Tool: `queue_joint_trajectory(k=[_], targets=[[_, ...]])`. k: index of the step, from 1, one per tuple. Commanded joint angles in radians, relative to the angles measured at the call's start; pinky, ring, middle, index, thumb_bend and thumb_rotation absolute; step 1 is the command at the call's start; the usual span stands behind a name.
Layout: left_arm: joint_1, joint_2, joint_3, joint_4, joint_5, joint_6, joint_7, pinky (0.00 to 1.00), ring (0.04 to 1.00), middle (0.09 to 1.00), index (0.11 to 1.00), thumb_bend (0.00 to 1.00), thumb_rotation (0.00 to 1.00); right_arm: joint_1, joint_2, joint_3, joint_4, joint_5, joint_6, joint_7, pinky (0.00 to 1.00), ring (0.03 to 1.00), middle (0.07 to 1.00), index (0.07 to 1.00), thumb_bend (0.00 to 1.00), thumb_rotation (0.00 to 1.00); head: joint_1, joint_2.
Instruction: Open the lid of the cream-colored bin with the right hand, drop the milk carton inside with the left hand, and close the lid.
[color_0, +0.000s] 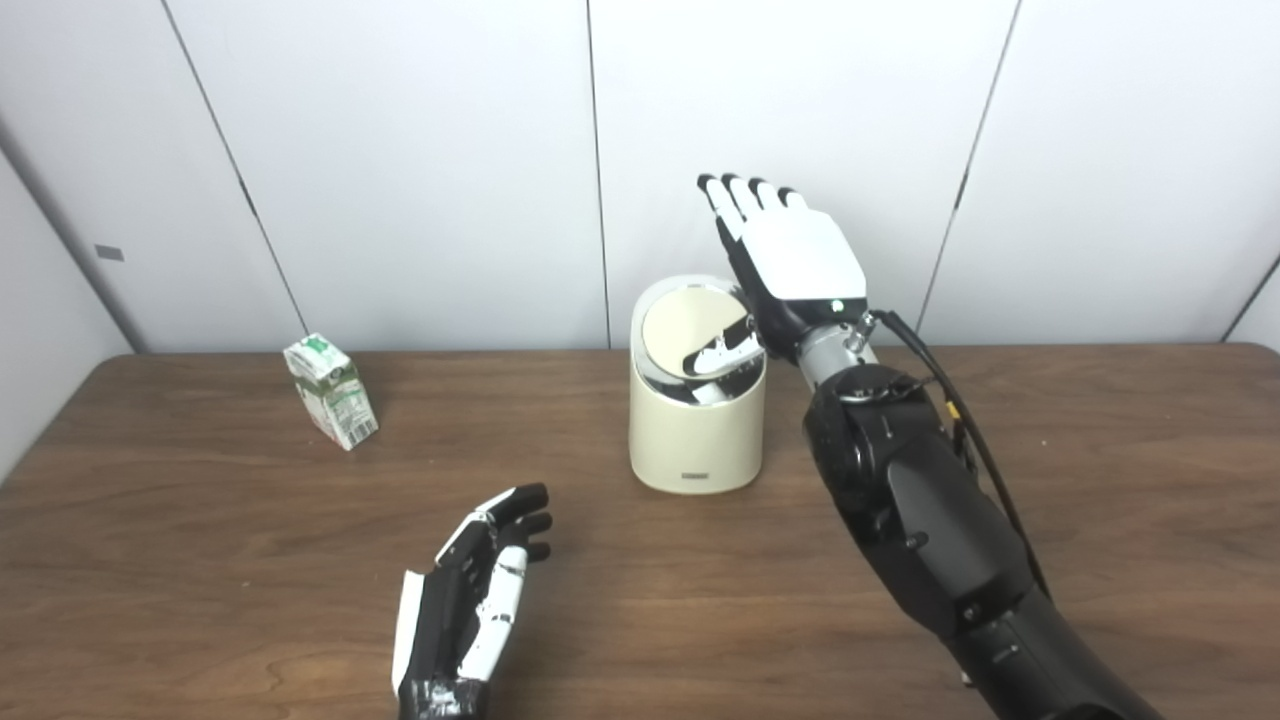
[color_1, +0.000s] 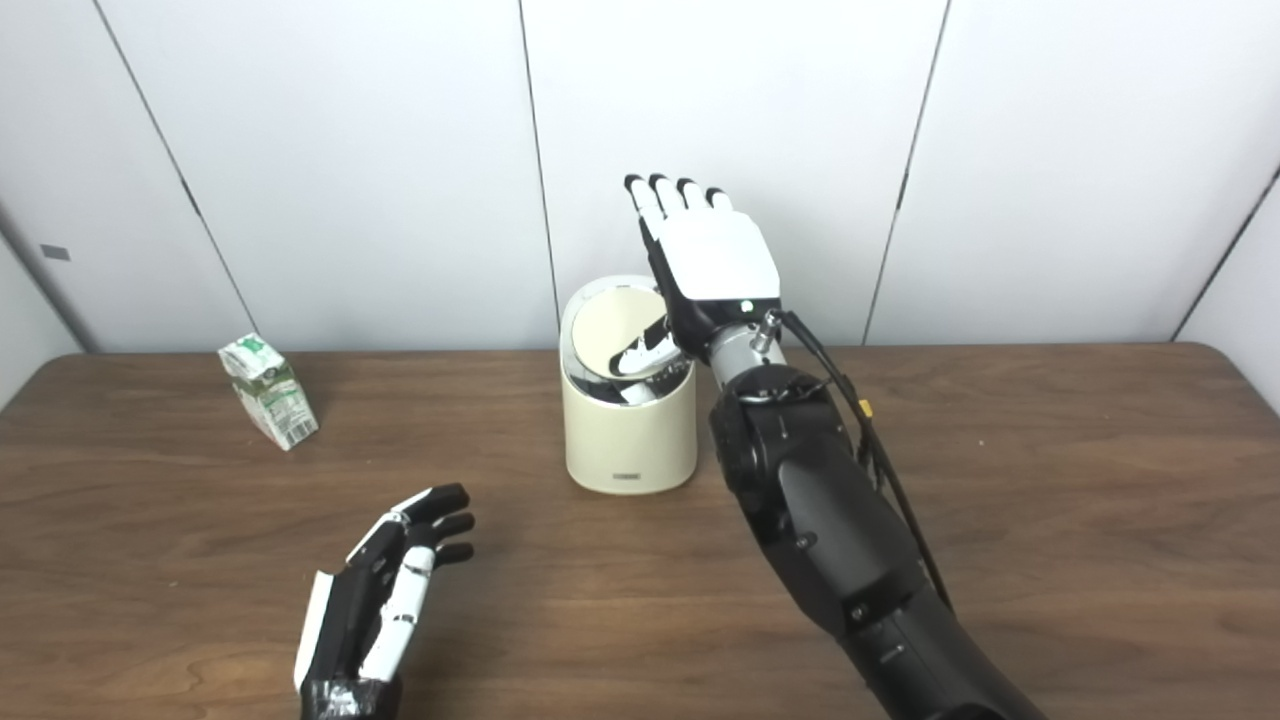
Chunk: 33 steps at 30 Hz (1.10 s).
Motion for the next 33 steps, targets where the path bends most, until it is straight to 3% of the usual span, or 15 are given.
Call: queue_joint_trajectory(k=[1, 11, 18, 19, 25, 33], targets=[[-0.01, -0.002, -0.004, -0.044, 0.005, -0.019, 0.0, 0.7, 0.765, 0.792, 0.781, 0.24, 0.67, 0.078, -0.039, 0.016, 0.055, -0.032, 0.024, 0.055, 1.0, 1.0, 1.0, 1.0, 1.0, 0.2, 0.004, 0.004], [0.0, 0.0, -0.001, -0.069, -0.006, 0.003, -0.005, 0.7, 0.765, 0.793, 0.785, 0.23, 0.66, 0.189, 0.003, 0.016, 0.067, 0.013, -0.011, -0.123, 1.0, 1.0, 1.0, 1.0, 0.94, 0.29, 0.004, 0.015], [-0.003, 0.004, 0.0, -0.06, -0.011, -0.005, -0.007, 0.7, 0.768, 0.796, 0.787, 0.22, 0.66, 0.194, -0.001, 0.004, 0.049, 0.05, -0.01, -0.132, 1.0, 1.0, 1.0, 1.0, 0.89, 0.34, 0.0, 0.013], [-0.003, 0.003, 0.0, -0.06, -0.012, -0.007, -0.007, 0.7, 0.767, 0.795, 0.786, 0.22, 0.66, 0.194, -0.003, 0.0, 0.034, 0.056, -0.011, -0.131, 1.0, 1.0, 1.0, 1.0, 0.88, 0.37, 0.0, 0.013], [0.0, 0.001, -0.002, -0.058, -0.021, -0.004, -0.01, 0.71, 0.77, 0.797, 0.785, 0.23, 0.66, 0.201, -0.014, -0.033, -0.09, 0.099, -0.022, -0.113, 1.0, 1.0, 1.0, 1.0, 0.74, 0.8, -0.005, 0.011], [-0.005, 0.004, -0.006, -0.05, -0.013, -0.011, -0.006, 0.7, 0.766, 0.794, 0.782, 0.24, 0.65, 0.29, -0.003, -0.085, -0.237, 0.128, -0.012, -0.092, 1.0, 1.0, 1.0, 1.0, 0.8, 0.84, -0.003, 0.006]])
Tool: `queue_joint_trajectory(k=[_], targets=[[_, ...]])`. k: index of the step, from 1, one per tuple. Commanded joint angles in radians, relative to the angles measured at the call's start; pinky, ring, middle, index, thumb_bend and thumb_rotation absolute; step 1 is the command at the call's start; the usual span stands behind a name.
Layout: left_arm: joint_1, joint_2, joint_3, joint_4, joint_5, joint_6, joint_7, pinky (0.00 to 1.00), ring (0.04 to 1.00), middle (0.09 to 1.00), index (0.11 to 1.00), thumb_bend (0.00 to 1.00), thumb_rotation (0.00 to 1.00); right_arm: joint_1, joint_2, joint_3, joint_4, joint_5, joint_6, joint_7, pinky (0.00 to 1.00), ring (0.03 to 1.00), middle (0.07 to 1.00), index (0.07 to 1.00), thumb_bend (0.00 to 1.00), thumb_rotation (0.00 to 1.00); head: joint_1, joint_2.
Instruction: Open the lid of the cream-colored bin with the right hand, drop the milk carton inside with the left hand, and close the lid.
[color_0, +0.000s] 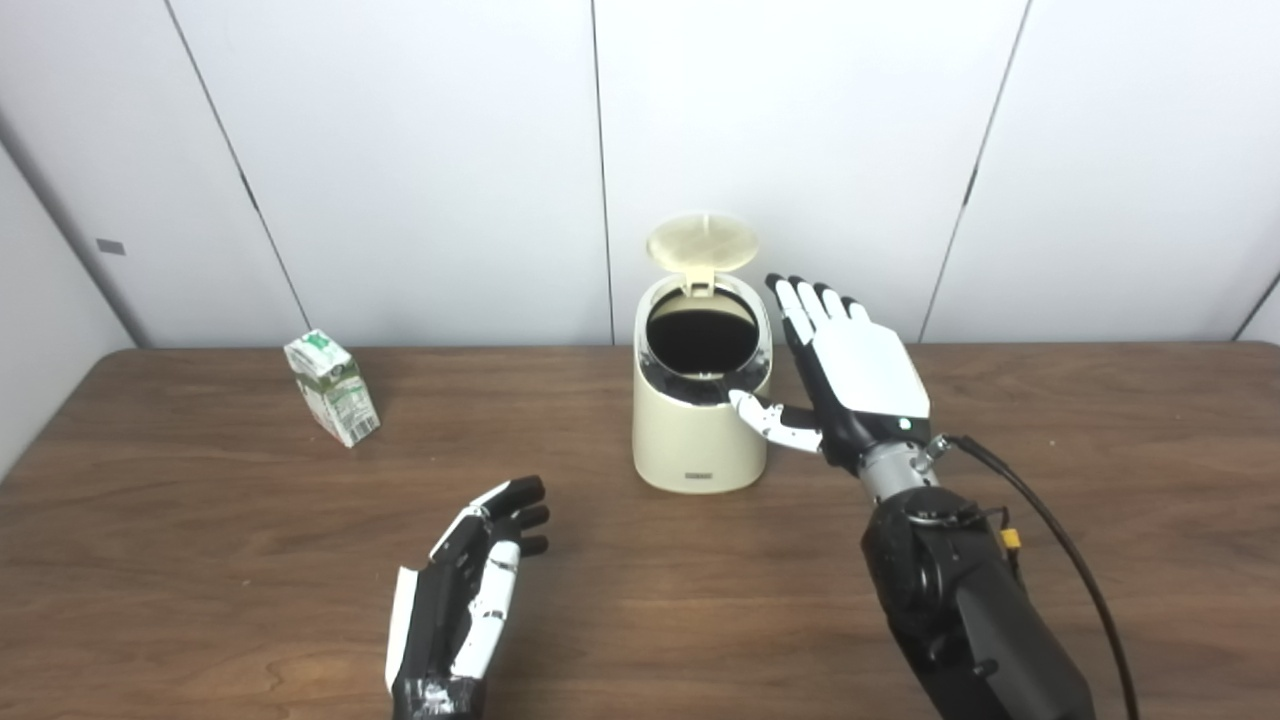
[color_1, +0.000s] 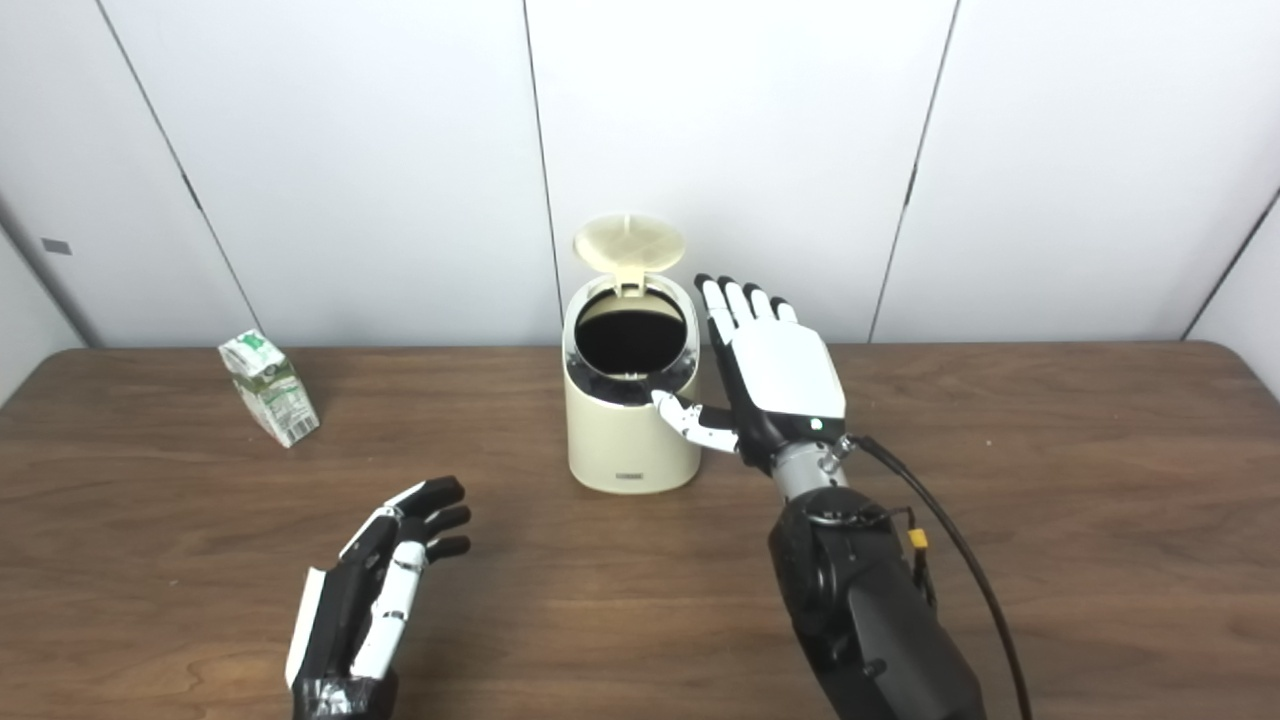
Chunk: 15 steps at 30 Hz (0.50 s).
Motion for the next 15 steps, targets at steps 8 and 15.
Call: queue_joint_trajectory(k=[8, 15], targets=[[-0.014, 0.007, 0.0, -0.01, -0.003, -0.025, -0.004, 0.7, 0.765, 0.794, 0.783, 0.23, 0.64, 0.173, 0.017, -0.091, -0.181, 0.096, -0.064, -0.072, 1.0, 1.0, 1.0, 1.0, 0.79, 0.8, -0.002, -0.005], [-0.021, 0.015, 0.004, -0.006, -0.01, -0.027, -0.006, 0.7, 0.765, 0.794, 0.784, 0.23, 0.64, 0.336, 0.02, -0.168, -0.208, 0.207, -0.162, -0.174, 1.0, 1.0, 1.0, 1.0, 0.8, 0.79, -0.005, -0.008]])
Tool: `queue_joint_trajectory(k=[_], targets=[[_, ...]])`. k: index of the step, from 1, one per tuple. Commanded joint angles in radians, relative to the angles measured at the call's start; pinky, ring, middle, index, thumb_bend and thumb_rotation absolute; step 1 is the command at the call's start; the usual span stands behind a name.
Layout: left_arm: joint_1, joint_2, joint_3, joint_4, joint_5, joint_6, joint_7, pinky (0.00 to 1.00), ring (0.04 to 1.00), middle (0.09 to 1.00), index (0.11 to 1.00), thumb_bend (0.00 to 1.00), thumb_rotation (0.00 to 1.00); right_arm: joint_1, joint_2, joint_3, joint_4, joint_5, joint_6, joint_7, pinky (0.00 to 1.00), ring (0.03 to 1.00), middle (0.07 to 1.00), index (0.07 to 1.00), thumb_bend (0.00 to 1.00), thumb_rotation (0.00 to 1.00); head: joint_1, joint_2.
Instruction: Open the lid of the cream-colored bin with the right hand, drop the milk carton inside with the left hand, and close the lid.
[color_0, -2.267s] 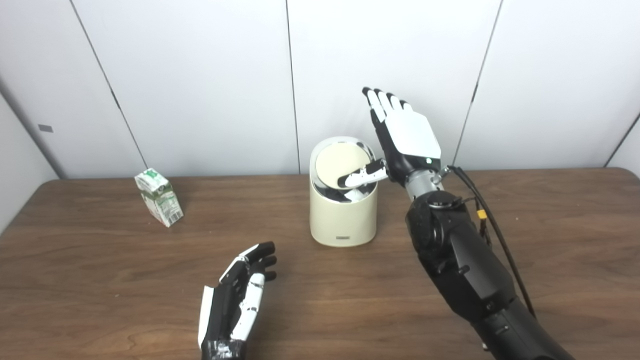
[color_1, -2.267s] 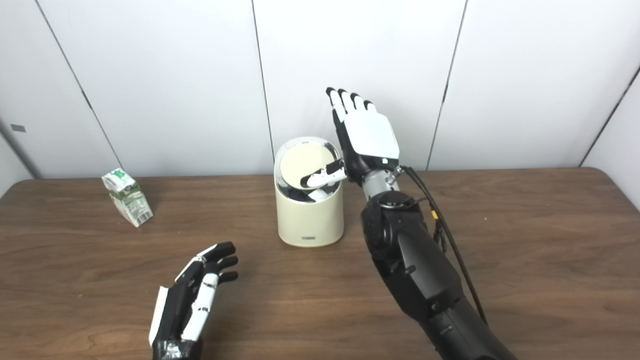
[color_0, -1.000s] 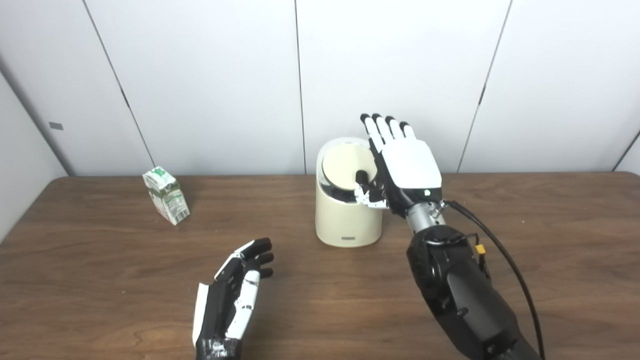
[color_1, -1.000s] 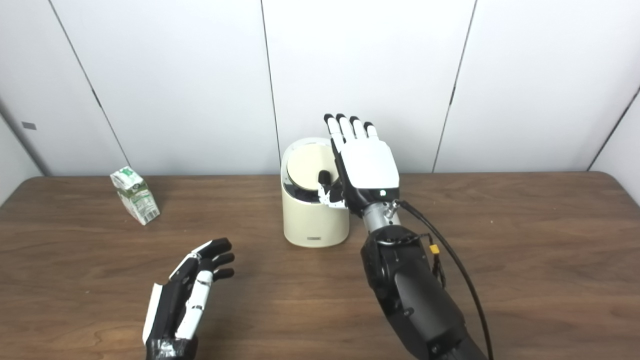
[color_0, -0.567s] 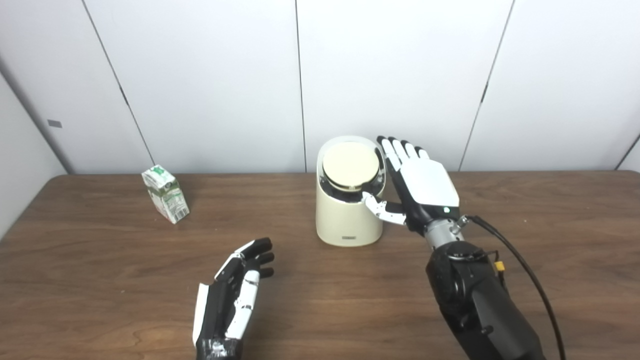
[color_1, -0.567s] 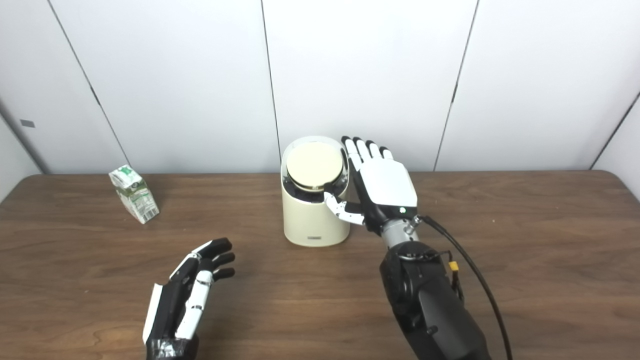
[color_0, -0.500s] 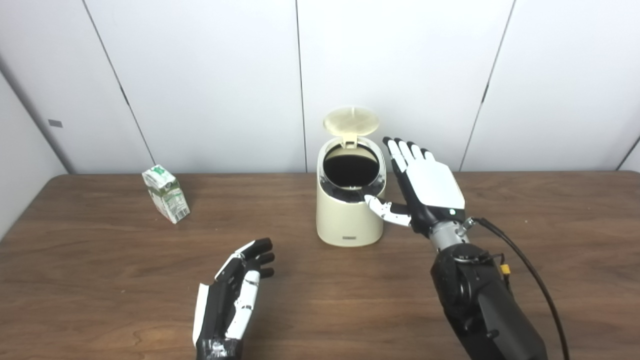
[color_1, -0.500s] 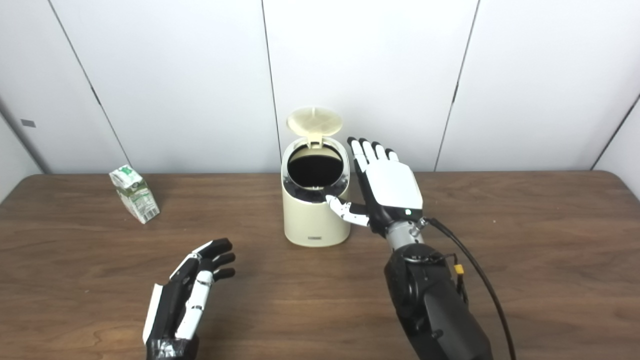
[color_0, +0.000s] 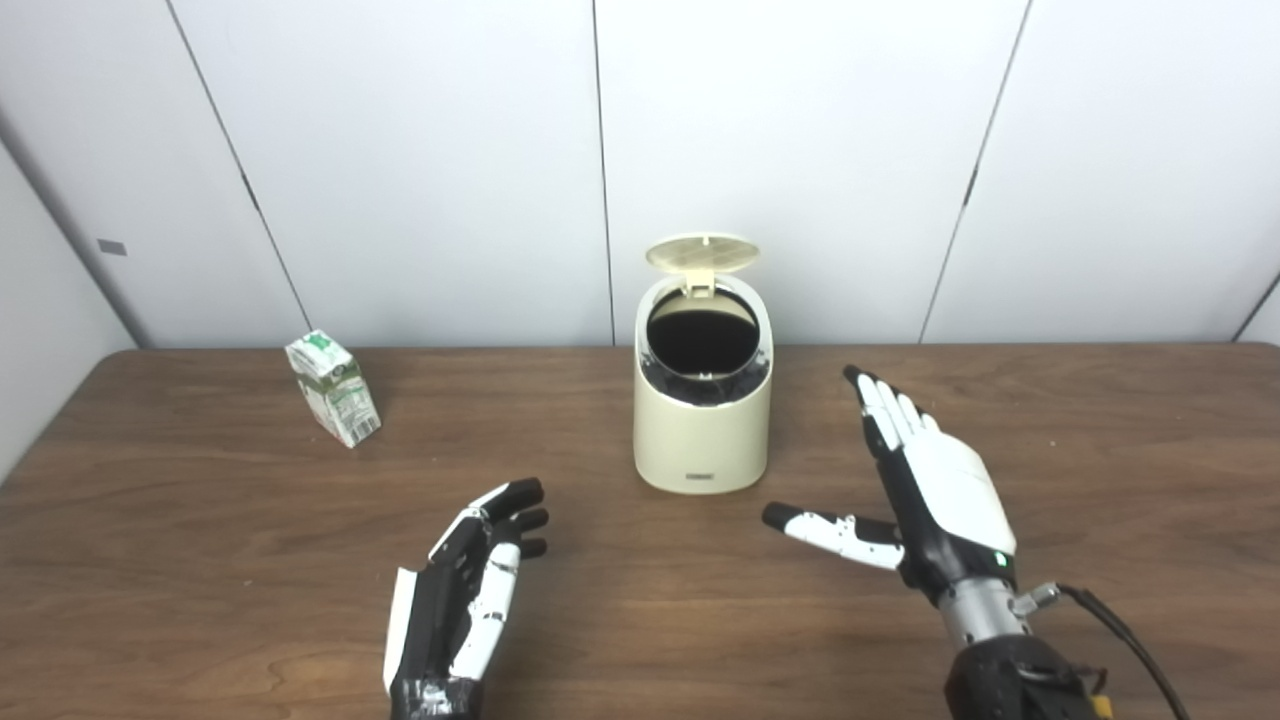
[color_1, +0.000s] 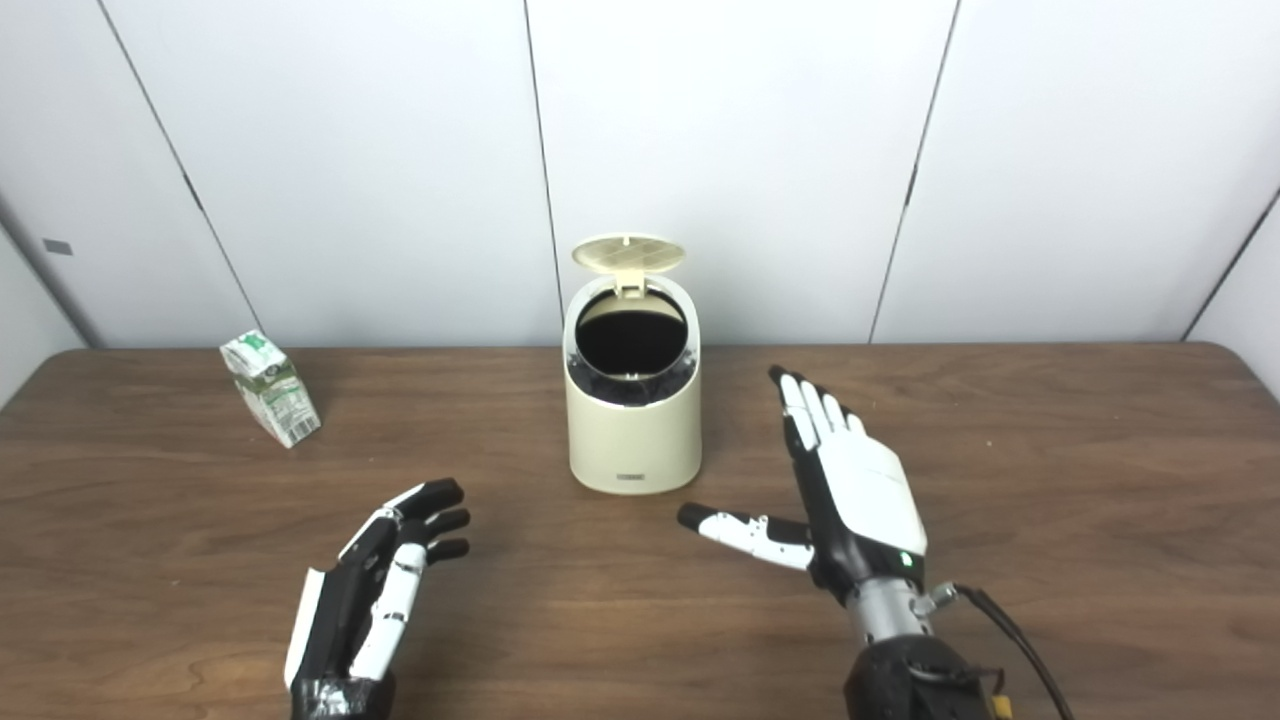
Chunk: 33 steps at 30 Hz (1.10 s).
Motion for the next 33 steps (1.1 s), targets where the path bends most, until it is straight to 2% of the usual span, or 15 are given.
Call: queue_joint_trajectory(k=[1, 4, 6, 8, 9, 12, 13, 15, 16, 18, 22, 25, 28, 30, 33], targets=[[-0.02, 0.005, 0.001, -0.009, -0.003, -0.028, -0.006, 0.7, 0.765, 0.794, 0.784, 0.23, 0.64, 0.011, 0.002, -0.027, -0.023, 0.048, -0.091, -0.075, 1.0, 1.0, 1.0, 1.0, 0.8, 0.79, 0.0, 0.0], [-0.023, 0.008, 0.002, -0.003, -0.004, -0.03, -0.006, 0.7, 0.766, 0.794, 0.783, 0.22, 0.64, 0.052, -0.001, -0.057, 0.016, 0.135, -0.194, -0.137, 1.0, 1.0, 1.0, 1.0, 0.74, 0.8, -0.004, -0.003], [-0.026, 0.01, 0.003, 0.004, -0.001, -0.034, -0.005, 0.7, 0.768, 0.796, 0.784, 0.22, 0.64, 0.064, 0.005, -0.074, 0.036, 0.187, -0.235, -0.153, 1.0, 1.0, 1.0, 1.0, 0.7, 0.78, -0.005, -0.006], [-0.029, 0.012, 0.003, 0.013, 0.004, -0.037, -0.004, 0.71, 0.773, 0.801, 0.79, 0.23, 0.66, 0.068, 0.016, -0.091, 0.051, 0.235, -0.259, -0.159, 1.0, 1.0, 1.0, 1.0, 0.59, 0.75, -0.01, -0.008], [-0.03, 0.012, 0.004, 0.018, 0.005, -0.041, -0.003, 0.71, 0.774, 0.803, 0.791, 0.23, 0.66, 0.07, 0.024, -0.1, 0.06, 0.257, -0.272, -0.167, 1.0, 1.0, 1.0, 1.0, 0.57, 0.74, -0.016, -0.01], [-0.036, 0.015, 0.004, 0.028, 0.014, -0.05, 0.001, 0.71, 0.78, 0.806, 0.794, 0.22, 0.67, 0.071, 0.041, -0.124, 0.096, 0.314, -0.33, -0.201, 0.98, 1.0, 1.0, 1.0, 0.33, 0.79, -0.016, -0.012], [-0.037, 0.015, 0.004, 0.029, 0.014, -0.051, 0.0, 0.72, 0.784, 0.808, 0.796, 0.23, 0.68, 0.07, 0.049, -0.136, 0.11, 0.332, -0.352, -0.219, 0.96, 0.996, 0.999, 0.992, 0.27, 0.87, -0.018, -0.011], [-0.038, 0.015, 0.004, 0.029, 0.011, -0.049, 0.0, 0.72, 0.788, 0.811, 0.798, 0.23, 0.68, 0.069, 0.062, -0.153, 0.131, 0.349, -0.389, -0.251, 0.89, 0.958, 0.962, 0.94, 0.2, 0.94, -0.018, -0.013], [-0.039, 0.014, 0.004, 0.029, 0.009, -0.046, 0.0, 0.72, 0.786, 0.81, 0.798, 0.23, 0.68, 0.068, 0.064, -0.159, 0.143, 0.349, -0.41, -0.266, 0.86, 0.931, 0.933, 0.906, 0.19, 0.93, -0.018, -0.013], [-0.04, 0.012, 0.004, 0.029, 0.008, -0.045, 0.001, 0.72, 0.787, 0.81, 0.797, 0.23, 0.68, 0.061, 0.062, -0.167, 0.17, 0.341, -0.46, -0.298, 0.8, 0.887, 0.887, 0.858, 0.19, 0.98, -0.017, -0.015], [-0.041, 0.015, 0.004, 0.031, 0.012, -0.053, 0.001, 0.71, 0.787, 0.811, 0.797, 0.23, 0.66, 0.055, 0.058, -0.17, 0.197, 0.339, -0.52, -0.32, 0.76, 0.855, 0.859, 0.827, 0.19, 0.96, -0.018, -0.015], [-0.041, 0.015, 0.003, 0.031, 0.021, -0.051, 0.003, 0.71, 0.783, 0.81, 0.795, 0.23, 0.67, 0.048, 0.047, -0.168, 0.224, 0.333, -0.574, -0.333, 0.74, 0.839, 0.843, 0.812, 0.19, 0.88, -0.018, -0.015], [-0.046, 0.021, 0.009, 0.041, 0.026, -0.063, 0.007, 0.71, 0.78, 0.809, 0.795, 0.23, 0.67, 0.034, 0.034, -0.168, 0.261, 0.329, -0.659, -0.357, 0.71, 0.816, 0.825, 0.798, 0.18, 0.76, -0.018, -0.017], [-0.054, 0.022, 0.023, 0.049, 0.036, -0.073, 0.021, 0.7, 0.776, 0.804, 0.796, 0.25, 0.57, 0.03, 0.034, -0.172, 0.276, 0.326, -0.687, -0.365, 0.7, 0.804, 0.815, 0.79, 0.19, 0.73, -0.018, -0.019], [-0.072, 0.021, 0.056, 0.066, 0.069, -0.092, 0.058, 0.67, 0.761, 0.793, 0.796, 0.33, 0.28, 0.024, 0.032, -0.174, 0.298, 0.316, -0.722, -0.379, 0.7, 0.807, 0.818, 0.795, 0.18, 0.72, -0.003, -0.024]])
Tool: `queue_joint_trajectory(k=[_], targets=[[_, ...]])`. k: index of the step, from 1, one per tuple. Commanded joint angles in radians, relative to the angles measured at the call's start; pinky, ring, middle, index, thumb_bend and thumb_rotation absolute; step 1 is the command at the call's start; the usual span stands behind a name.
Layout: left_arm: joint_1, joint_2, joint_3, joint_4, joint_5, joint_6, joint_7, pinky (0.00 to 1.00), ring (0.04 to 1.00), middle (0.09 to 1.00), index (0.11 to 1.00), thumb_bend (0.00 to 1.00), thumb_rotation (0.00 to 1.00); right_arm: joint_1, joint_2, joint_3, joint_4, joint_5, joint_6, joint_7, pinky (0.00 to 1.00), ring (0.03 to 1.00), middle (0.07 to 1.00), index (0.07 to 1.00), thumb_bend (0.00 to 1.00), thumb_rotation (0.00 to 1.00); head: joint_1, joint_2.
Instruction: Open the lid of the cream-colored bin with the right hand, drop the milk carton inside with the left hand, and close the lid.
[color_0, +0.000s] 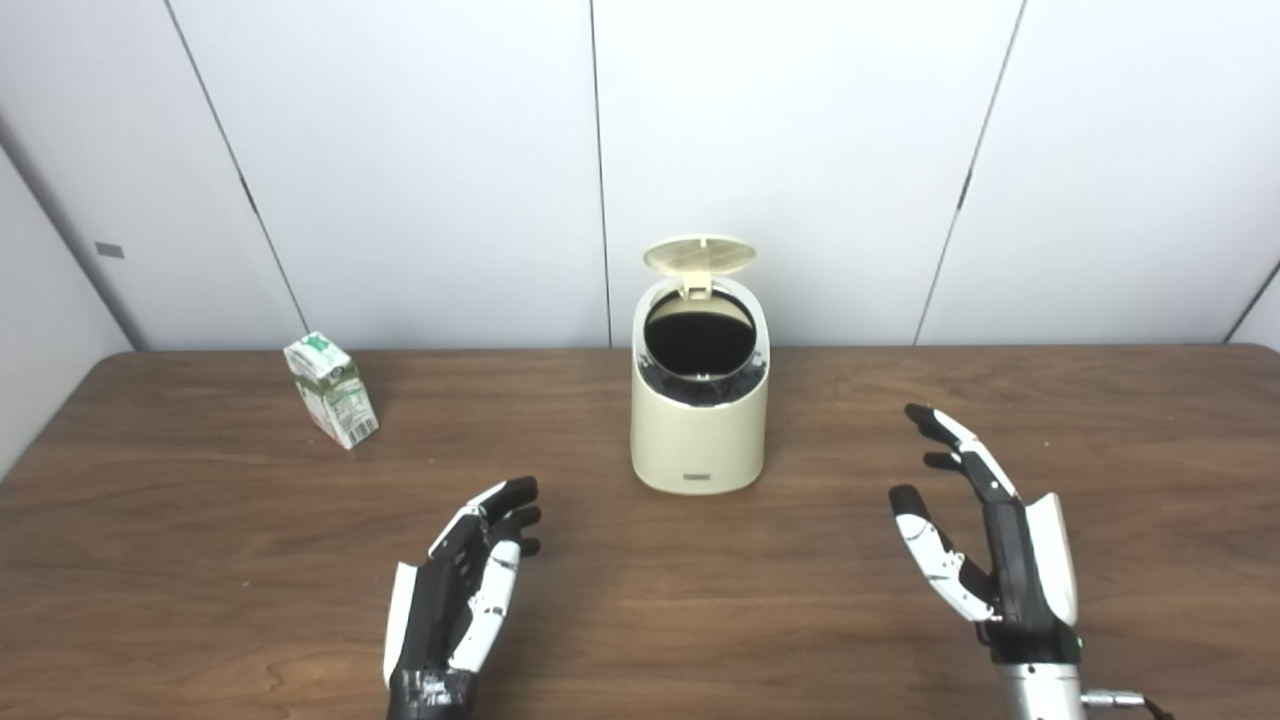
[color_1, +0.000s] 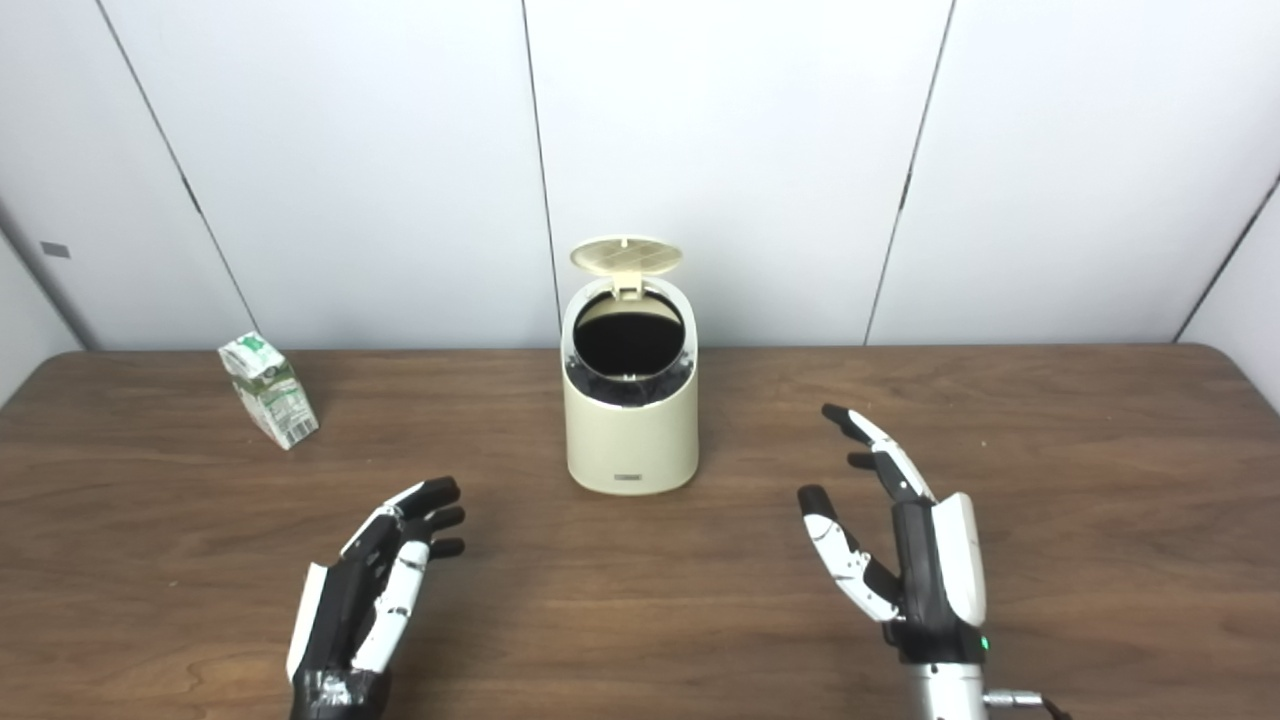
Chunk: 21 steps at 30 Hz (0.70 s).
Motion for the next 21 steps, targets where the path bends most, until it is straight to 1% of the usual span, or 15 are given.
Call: queue_joint_trajectory(k=[1, 3, 5, 6, 7, 8, 10, 12, 14, 15, 17, 19, 21], targets=[[-0.038, -0.001, 0.022, -0.008, 0.047, -0.049, 0.046, 0.67, 0.758, 0.79, 0.799, 0.37, 0.23, -0.008, -0.021, -0.008, 0.04, -0.024, -0.075, -0.03, 0.7, 0.805, 0.819, 0.797, 0.18, 0.72, 0.011, -0.001], [-0.046, -0.005, 0.042, -0.006, 0.083, -0.028, 0.075, 0.7, 0.765, 0.793, 0.817, 0.42, 0.19, -0.011, -0.022, -0.008, 0.055, -0.033, -0.096, -0.041, 0.69, 0.8, 0.815, 0.792, 0.18, 0.72, 0.017, -0.002], [-0.056, -0.006, 0.067, -0.009, 0.098, 0.009, 0.098, 0.75, 0.806, 0.828, 0.869, 0.48, 0.17, -0.013, -0.019, -0.009, 0.067, -0.034, -0.105, -0.048, 0.69, 0.8, 0.812, 0.787, 0.17, 0.68, 0.025, -0.005], [-0.062, -0.007, 0.082, -0.007, 0.095, 0.013, 0.109, 0.78, 0.836, 0.855, 0.899, 0.5, 0.15, -0.013, -0.018, -0.009, 0.069, -0.035, -0.108, -0.05, 0.69, 0.802, 0.813, 0.786, 0.17, 0.66, 0.023, -0.006], [-0.067, -0.006, 0.099, 0.001, 0.093, 0.004, 0.125, 0.79, 0.847, 0.865, 0.911, 0.5, 0.13, -0.012, -0.017, -0.009, 0.069, -0.035, -0.106, -0.05, 0.69, 0.804, 0.814, 0.787, 0.17, 0.66, 0.021, -0.006], [-0.073, -0.005, 0.116, 0.009, 0.091, -0.009, 0.143, 0.79, 0.843, 0.86, 0.904, 0.49, 0.12, -0.011, -0.016, -0.01, 0.068, -0.035, -0.103, -0.049, 0.7, 0.807, 0.816, 0.791, 0.17, 0.65, 0.021, -0.006], [-0.086, 0.0, 0.154, 0.027, 0.079, -0.04, 0.174, 0.79, 0.828, 0.828, 0.873, 0.49, 0.12, -0.008, -0.014, -0.011, 0.064, -0.035, -0.096, -0.048, 0.7, 0.811, 0.819, 0.795, 0.16, 0.65, 0.021, -0.007], [-0.102, 0.008, 0.19, 0.044, 0.054, -0.065, 0.195, 0.78, 0.81, 0.817, 0.863, 0.49, 0.11, -0.007, -0.014, -0.012, 0.06, -0.04, -0.091, -0.048, 0.7, 0.809, 0.82, 0.799, 0.16, 0.66, 0.022, -0.007], [-0.118, 0.015, 0.228, 0.055, 0.024, -0.068, 0.211, 0.81, 0.83, 0.841, 0.895, 0.49, 0.1, -0.008, -0.016, -0.011, 0.06, -0.042, -0.094, -0.049, 0.69, 0.803, 0.818, 0.798, 0.16, 0.65, 0.022, -0.007], [-0.124, 0.019, 0.243, 0.056, 0.017, -0.063, 0.216, 0.81, 0.836, 0.847, 0.903, 0.5, 0.1, -0.009, -0.017, -0.011, 0.063, -0.043, -0.099, -0.051, 0.69, 0.801, 0.818, 0.798, 0.16, 0.65, 0.039, -0.001], [-0.133, 0.029, 0.264, 0.056, 0.009, -0.057, 0.221, 0.86, 0.872, 0.879, 0.924, 0.5, 0.11, -0.012, -0.019, -0.011, 0.071, -0.037, -0.11, -0.057, 0.69, 0.8, 0.814, 0.792, 0.16, 0.64, 0.049, 0.001], [-0.14, 0.048, 0.284, 0.058, 0.009, -0.052, 0.227, 0.92, 0.918, 0.917, 0.938, 0.53, 0.14, -0.013, -0.021, -0.016, 0.077, -0.031, -0.11, -0.059, 0.69, 0.8, 0.813, 0.789, 0.17, 0.63, 0.065, 0.003], [-0.145, 0.067, 0.297, 0.059, 0.016, -0.045, 0.231, 0.97, 0.955, 0.953, 0.96, 0.57, 0.18, -0.015, -0.027, -0.019, 0.083, -0.025, -0.113, -0.061, 0.7, 0.803, 0.814, 0.787, 0.17, 0.61, 0.08, 0.004]])
